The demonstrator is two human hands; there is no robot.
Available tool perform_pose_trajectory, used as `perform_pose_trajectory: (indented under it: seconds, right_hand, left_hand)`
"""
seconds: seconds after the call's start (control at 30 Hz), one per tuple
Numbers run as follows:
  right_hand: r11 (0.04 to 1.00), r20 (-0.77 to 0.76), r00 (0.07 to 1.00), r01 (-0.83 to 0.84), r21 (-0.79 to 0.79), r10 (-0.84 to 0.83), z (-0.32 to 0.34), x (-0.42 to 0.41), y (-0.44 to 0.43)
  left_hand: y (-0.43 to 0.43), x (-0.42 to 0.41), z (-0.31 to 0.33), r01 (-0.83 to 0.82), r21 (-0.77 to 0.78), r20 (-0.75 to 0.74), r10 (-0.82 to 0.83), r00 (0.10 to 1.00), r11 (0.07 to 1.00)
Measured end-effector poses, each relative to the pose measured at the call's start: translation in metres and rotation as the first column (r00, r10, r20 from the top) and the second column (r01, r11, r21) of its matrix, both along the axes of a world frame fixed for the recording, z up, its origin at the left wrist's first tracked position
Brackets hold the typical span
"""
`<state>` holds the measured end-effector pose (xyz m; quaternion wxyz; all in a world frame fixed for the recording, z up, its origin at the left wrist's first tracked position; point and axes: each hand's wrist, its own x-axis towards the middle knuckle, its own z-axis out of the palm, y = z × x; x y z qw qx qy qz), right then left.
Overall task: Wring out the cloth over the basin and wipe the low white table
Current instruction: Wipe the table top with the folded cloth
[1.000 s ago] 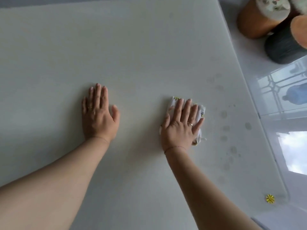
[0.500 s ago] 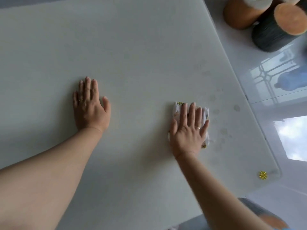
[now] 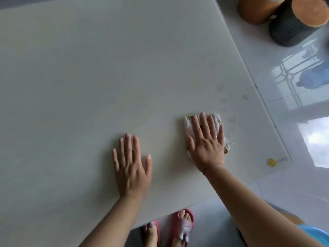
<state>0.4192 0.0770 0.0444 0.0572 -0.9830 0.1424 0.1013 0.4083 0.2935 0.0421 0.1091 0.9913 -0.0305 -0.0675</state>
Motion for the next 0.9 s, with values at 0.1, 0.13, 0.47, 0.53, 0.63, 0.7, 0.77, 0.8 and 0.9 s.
perform_pose_trajectory:
  seconds: [0.1, 0.13, 0.47, 0.53, 0.63, 0.7, 0.77, 0.8, 0.9]
  right_hand:
    - [0.982, -0.008, 0.982, 0.189, 0.015, -0.189, -0.003, -0.001, 0.03]
    - [0.979, 0.004, 0.979, 0.203, 0.028, -0.203, -0.002, -0.005, 0.045]
    - [0.896, 0.058, 0.897, -0.441, 0.044, 0.439, 0.005, -0.071, 0.02]
    - [0.955, 0.029, 0.955, -0.296, 0.015, 0.295, 0.006, -0.073, -0.012]
    - [1.0, 0.001, 1.0, 0.007, 0.01, -0.007, 0.007, -0.076, -0.01]
    - [0.982, 0.015, 0.982, 0.187, 0.014, -0.187, 0.005, -0.08, 0.022]
    - [0.987, 0.041, 0.987, 0.153, 0.046, -0.155, 0.005, -0.095, 0.058]
    - [0.997, 0.043, 0.998, 0.053, 0.059, -0.055, 0.005, -0.106, 0.071]
    - [0.944, 0.049, 0.95, -0.311, 0.109, 0.307, 0.005, -0.131, 0.063]
  left_hand:
    - [-0.002, -0.016, -0.009, -0.026, 0.043, 0.032, 0.025, 0.999, 0.999]
    - [-0.002, -0.015, -0.01, -0.033, 0.038, 0.045, 0.032, 0.999, 0.999]
    - [-0.001, -0.013, -0.01, -0.03, 0.024, 0.05, 0.029, 0.998, 0.999]
    - [-0.001, -0.013, -0.011, -0.03, 0.023, 0.05, 0.029, 0.998, 0.999]
    - [-0.003, -0.013, -0.011, -0.038, 0.019, 0.066, 0.036, 0.997, 0.999]
    - [-0.004, -0.013, -0.012, -0.043, 0.021, 0.072, 0.042, 0.997, 0.999]
    - [-0.004, -0.013, -0.012, -0.045, 0.025, 0.073, 0.043, 0.996, 0.999]
    - [-0.004, -0.013, -0.011, -0.045, 0.027, 0.072, 0.043, 0.996, 0.999]
    - [-0.004, -0.013, -0.011, -0.048, 0.026, 0.071, 0.046, 0.996, 0.999]
